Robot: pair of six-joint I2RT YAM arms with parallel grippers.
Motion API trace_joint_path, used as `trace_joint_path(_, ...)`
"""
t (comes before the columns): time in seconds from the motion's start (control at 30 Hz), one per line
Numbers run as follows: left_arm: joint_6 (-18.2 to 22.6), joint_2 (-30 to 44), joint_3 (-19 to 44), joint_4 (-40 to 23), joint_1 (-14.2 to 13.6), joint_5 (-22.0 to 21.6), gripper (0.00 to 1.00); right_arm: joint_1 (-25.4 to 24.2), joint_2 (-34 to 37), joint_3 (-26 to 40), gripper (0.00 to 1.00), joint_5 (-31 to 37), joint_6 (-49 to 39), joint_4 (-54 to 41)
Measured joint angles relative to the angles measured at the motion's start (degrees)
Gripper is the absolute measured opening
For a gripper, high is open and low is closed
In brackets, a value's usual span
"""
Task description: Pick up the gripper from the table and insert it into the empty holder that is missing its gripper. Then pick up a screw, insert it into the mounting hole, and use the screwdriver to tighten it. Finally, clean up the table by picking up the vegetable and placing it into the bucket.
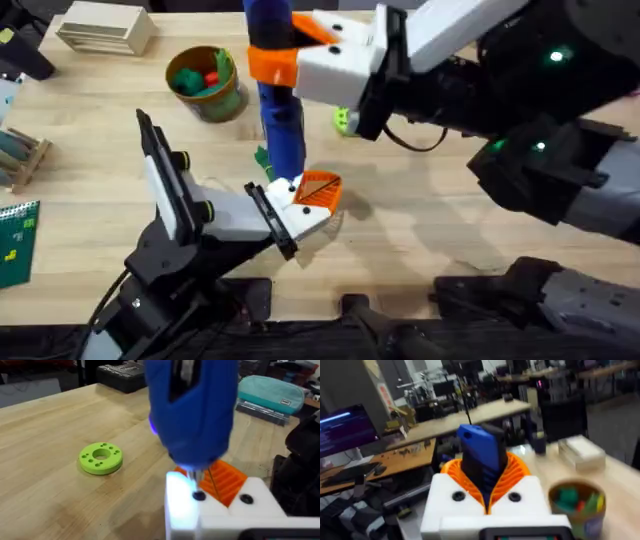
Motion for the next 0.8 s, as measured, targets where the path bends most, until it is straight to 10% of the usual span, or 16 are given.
trace_joint_path(0.2,0.0,-0.01,0.0,0.02,0.0,-0.16,0.004,-2.67,-0.3,-0.19,0.033,-0.39,2.81,13.98)
trace_joint_path(0.47,0.0,0.0,0.0,0.02,0.0,-0.37,0.004,-4.54,-0.06,-0.19,0.033,-0.54,1.88,5.09)
trace_joint_path(0.8,0.0,0.0,0.0,0.0,0.0,-0.39,0.004,-16.43,-0.06,-0.19,0.033,9.64,-21.66,-15.17)
